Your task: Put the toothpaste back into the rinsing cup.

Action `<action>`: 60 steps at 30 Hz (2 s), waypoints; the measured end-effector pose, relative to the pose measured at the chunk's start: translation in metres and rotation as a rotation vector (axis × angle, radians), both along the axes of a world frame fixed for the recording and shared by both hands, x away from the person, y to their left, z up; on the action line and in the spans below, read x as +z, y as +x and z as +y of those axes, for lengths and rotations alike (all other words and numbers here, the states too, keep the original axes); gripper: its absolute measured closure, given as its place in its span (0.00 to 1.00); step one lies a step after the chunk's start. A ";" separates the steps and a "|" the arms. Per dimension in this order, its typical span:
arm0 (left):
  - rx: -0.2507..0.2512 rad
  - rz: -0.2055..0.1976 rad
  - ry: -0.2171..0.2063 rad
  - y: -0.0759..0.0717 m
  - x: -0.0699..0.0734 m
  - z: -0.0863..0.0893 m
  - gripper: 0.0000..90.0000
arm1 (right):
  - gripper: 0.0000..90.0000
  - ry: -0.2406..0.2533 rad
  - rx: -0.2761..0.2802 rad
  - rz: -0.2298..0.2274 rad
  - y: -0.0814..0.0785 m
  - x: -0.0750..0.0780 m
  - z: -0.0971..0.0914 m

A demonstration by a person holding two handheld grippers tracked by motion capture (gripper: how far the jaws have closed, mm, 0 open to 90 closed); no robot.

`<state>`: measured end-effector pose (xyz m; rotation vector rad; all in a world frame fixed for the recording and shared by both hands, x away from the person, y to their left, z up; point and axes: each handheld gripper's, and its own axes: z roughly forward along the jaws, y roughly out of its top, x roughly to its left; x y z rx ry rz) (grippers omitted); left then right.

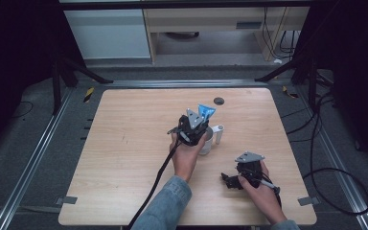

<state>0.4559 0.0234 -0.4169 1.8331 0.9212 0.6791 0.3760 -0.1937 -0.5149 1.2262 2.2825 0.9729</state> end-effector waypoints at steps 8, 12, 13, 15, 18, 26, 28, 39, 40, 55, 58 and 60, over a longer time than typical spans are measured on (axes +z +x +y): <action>-0.006 0.046 0.016 0.009 0.005 -0.001 0.77 | 0.01 0.002 -0.001 0.002 0.000 0.000 0.000; -0.007 0.066 0.008 0.014 0.007 -0.001 0.77 | 0.00 0.002 -0.001 0.002 0.000 0.000 0.000; -0.007 0.072 0.004 0.015 0.007 -0.001 0.77 | 0.00 0.002 -0.001 0.002 0.000 0.000 0.000; -0.006 0.076 0.005 0.017 0.007 -0.002 0.76 | 0.00 0.002 -0.001 0.002 0.000 0.000 0.000; -0.007 0.083 0.006 0.020 0.008 -0.002 0.75 | 0.00 0.001 0.000 0.001 0.000 0.000 0.000; -0.009 0.087 -0.002 0.022 0.008 -0.003 0.73 | 0.00 0.001 0.000 0.000 0.000 0.000 0.000; -0.016 0.086 0.006 0.021 0.008 -0.004 0.72 | 0.00 0.001 0.000 0.000 0.000 0.000 0.000; -0.022 0.082 0.019 0.016 0.005 -0.005 0.69 | 0.00 0.001 0.000 0.001 0.000 0.000 0.000; -0.023 0.080 0.019 0.016 0.005 -0.005 0.69 | 0.01 0.001 0.000 0.000 0.000 0.000 0.000; -0.022 0.061 0.026 0.014 0.002 -0.007 0.57 | 0.00 -0.001 0.001 -0.001 0.000 0.000 0.000; -0.027 0.066 0.025 0.013 0.003 -0.006 0.51 | 0.00 0.000 0.001 -0.001 0.000 0.000 0.000; -0.031 0.067 0.026 0.013 0.003 -0.006 0.48 | 0.00 0.000 0.001 -0.001 0.000 0.000 0.000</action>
